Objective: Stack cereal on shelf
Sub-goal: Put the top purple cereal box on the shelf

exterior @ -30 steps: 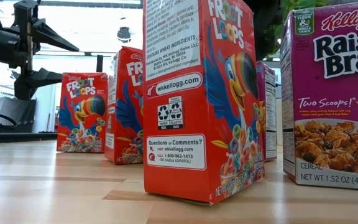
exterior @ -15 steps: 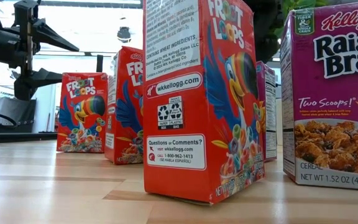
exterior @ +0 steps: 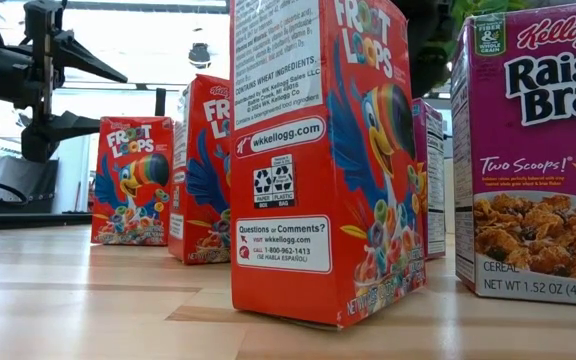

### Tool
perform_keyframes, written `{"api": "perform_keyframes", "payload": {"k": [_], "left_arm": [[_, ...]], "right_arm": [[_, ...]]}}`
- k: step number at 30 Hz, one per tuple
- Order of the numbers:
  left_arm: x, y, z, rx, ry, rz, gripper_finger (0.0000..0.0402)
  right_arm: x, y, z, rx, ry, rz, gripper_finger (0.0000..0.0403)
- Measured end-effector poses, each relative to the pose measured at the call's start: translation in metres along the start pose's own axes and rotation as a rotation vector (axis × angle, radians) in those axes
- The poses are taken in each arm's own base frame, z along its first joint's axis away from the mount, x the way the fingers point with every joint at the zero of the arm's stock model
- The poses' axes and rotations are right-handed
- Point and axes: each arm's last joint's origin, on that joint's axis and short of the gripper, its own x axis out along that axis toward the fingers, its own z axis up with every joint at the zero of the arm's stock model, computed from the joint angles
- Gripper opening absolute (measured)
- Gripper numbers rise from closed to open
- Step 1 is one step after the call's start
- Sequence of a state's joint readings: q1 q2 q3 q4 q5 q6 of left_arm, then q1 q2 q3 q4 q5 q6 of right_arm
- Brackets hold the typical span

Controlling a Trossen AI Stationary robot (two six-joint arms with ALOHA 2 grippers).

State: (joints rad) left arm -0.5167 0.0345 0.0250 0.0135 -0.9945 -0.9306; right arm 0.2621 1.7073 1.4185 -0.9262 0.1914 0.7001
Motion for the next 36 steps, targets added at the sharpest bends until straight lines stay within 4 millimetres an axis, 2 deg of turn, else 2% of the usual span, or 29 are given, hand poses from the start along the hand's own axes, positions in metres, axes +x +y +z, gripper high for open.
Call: {"api": "perform_keyframes", "payload": {"k": [7, 17, 23, 30, 33, 36], "left_arm": [[0.000, 0.000, 0.000, -0.009, 0.003, -0.002, 0.0300], [0.000, 0.000, 0.000, -0.009, 0.003, -0.002, 0.0300], [0.000, 0.000, 0.000, -0.008, -0.003, 0.003, 0.0300], [0.000, 0.000, 0.000, 0.005, -0.004, 0.004, 0.0300], [0.000, 0.000, 0.000, 0.006, -0.005, 0.004, 0.0300], [0.000, 0.000, 0.000, 0.021, -0.005, 0.004, 0.0300]], "right_arm": [[0.000, 0.003, -0.003, 0.001, -0.015, -0.014, 0.0365], [0.027, 0.021, -0.010, -0.018, 0.010, -0.047, 0.0365], [0.033, 0.016, -0.014, -0.036, 0.051, -0.099, 0.0365], [0.026, 0.006, -0.015, -0.074, 0.097, -0.166, 0.0363], [0.014, 0.004, -0.018, -0.210, 0.110, -0.172, 0.0356], [0.001, 0.008, -0.028, -0.515, 0.124, -0.186, 0.0347]]}}
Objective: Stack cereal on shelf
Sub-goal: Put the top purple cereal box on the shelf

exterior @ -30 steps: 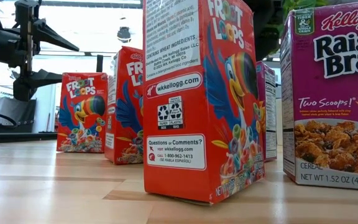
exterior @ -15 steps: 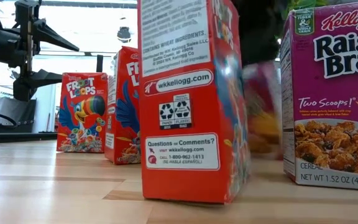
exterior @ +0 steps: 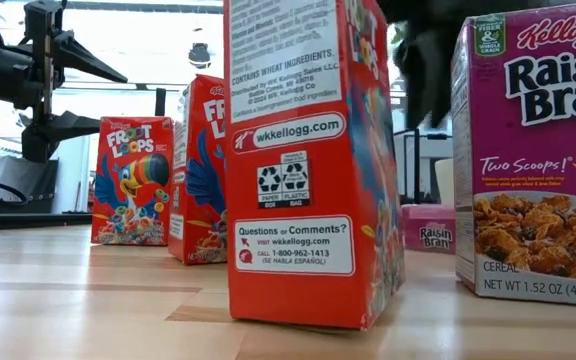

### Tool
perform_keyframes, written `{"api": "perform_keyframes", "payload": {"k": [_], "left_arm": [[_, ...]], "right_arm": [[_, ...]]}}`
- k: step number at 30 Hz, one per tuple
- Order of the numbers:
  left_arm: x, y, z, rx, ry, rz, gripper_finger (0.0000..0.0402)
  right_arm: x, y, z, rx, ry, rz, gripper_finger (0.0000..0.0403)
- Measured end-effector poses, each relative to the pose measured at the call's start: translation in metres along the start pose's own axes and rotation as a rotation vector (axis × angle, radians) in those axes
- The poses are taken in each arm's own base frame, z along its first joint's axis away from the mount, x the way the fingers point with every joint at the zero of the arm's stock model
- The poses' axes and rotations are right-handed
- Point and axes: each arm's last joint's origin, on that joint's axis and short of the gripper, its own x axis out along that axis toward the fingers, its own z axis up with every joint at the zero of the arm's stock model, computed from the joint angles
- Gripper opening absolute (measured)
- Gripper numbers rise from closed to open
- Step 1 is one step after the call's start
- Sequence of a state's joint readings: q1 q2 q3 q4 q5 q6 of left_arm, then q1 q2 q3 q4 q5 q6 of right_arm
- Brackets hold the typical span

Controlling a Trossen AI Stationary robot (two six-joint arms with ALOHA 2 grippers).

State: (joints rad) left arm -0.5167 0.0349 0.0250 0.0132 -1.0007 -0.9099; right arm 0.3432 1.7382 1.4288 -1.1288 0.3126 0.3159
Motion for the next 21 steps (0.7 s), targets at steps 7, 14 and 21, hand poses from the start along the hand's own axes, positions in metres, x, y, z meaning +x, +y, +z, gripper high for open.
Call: {"api": "perform_keyframes", "payload": {"k": [7, 14, 21], "left_arm": [[0.000, 0.000, 0.000, 0.011, 0.004, 0.000, 0.0300], [0.001, 0.000, -0.002, 0.026, 0.013, 0.005, 0.0300], [0.001, 0.001, -0.003, 0.033, 0.013, 0.013, 0.0300]], "right_arm": [[-0.028, -0.011, -0.030, -0.188, -0.083, 0.014, 0.0326], [-0.002, -0.007, -0.075, -0.127, -0.255, 0.027, 0.0314], [0.035, -0.001, -0.099, -0.010, -0.195, -0.002, 0.0301]]}}
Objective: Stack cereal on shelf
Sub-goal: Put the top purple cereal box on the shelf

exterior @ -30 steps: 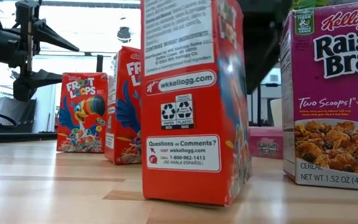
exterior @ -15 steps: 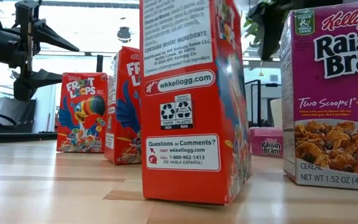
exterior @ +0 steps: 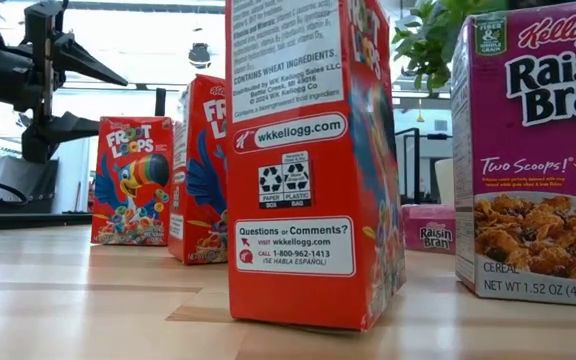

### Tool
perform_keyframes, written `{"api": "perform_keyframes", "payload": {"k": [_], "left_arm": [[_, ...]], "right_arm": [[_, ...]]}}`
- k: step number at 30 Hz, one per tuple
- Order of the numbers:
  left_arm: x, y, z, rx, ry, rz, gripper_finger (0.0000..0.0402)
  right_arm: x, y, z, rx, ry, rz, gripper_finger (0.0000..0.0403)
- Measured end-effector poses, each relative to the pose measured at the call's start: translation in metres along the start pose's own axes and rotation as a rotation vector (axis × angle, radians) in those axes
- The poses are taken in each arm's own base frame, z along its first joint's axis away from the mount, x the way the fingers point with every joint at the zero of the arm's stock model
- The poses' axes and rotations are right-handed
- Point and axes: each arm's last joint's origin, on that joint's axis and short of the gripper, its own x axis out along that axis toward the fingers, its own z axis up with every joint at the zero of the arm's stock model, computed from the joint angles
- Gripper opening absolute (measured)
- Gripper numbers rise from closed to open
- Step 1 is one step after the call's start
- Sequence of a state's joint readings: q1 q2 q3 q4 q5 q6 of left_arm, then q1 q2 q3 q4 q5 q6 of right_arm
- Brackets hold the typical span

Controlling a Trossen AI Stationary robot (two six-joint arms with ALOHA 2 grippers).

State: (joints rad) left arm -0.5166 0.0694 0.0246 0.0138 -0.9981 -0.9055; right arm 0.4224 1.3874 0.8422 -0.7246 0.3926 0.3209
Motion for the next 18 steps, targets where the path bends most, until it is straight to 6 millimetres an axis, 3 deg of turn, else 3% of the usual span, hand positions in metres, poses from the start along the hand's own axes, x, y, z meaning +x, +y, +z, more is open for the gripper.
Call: {"api": "perform_keyframes", "payload": {"k": [7, 18], "left_arm": [[0.000, 0.000, -0.001, -0.007, -0.005, 0.011, 0.0300], [0.001, 0.002, -0.003, 0.001, -0.015, 0.041, 0.0300]], "right_arm": [[0.021, 0.018, -0.020, 0.076, 0.065, -0.015, 0.0292], [0.023, 0.053, -0.036, 0.146, 0.053, -0.041, 0.0291]]}}
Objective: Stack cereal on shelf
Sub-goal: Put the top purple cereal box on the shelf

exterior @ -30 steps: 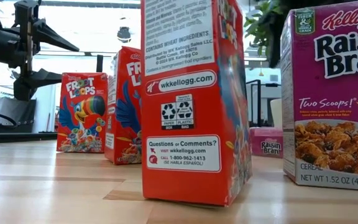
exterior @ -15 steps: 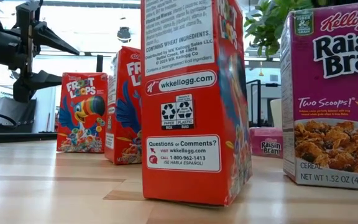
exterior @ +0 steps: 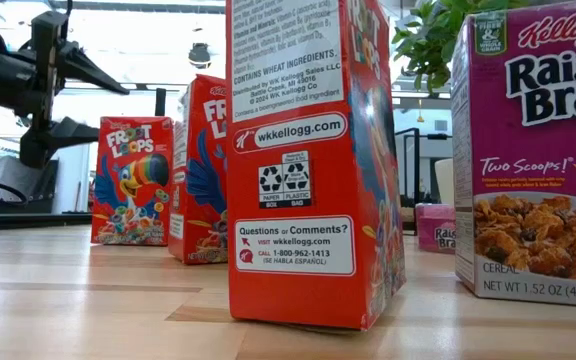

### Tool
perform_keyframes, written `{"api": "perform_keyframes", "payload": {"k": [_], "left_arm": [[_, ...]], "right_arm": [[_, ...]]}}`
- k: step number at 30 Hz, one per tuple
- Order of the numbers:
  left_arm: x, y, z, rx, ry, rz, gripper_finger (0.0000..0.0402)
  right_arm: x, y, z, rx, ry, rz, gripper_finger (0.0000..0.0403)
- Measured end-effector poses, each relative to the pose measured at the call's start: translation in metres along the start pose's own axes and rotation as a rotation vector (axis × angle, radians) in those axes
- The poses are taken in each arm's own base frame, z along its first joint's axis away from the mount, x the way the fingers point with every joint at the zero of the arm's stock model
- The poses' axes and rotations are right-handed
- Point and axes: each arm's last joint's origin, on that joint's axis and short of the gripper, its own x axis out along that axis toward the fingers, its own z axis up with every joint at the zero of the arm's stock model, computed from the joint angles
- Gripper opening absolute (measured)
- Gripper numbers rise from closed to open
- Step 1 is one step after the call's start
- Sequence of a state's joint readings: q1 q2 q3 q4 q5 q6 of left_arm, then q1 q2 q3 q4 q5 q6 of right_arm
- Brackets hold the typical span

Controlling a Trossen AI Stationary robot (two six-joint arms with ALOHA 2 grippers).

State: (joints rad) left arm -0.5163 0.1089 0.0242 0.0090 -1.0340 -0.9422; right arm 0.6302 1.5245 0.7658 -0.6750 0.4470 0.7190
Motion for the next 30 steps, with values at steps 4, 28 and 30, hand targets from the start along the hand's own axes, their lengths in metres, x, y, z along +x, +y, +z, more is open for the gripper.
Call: {"api": "perform_keyframes", "payload": {"k": [4, 28, 30], "left_arm": [[0.000, 0.000, 0.000, -0.010, 0.004, 0.000, 0.0300], [0.000, 0.000, 0.000, -0.008, -0.008, 0.009, 0.0300], [0.000, 0.000, 0.000, -0.009, -0.008, 0.009, 0.0300]], "right_arm": [[-0.006, 0.009, -0.008, 0.091, -0.022, 0.010, 0.0291], [-0.044, 0.011, -0.037, 0.582, -0.264, -0.038, 0.0164], [-0.041, 0.013, -0.049, 0.613, -0.262, -0.041, 0.0124]]}}
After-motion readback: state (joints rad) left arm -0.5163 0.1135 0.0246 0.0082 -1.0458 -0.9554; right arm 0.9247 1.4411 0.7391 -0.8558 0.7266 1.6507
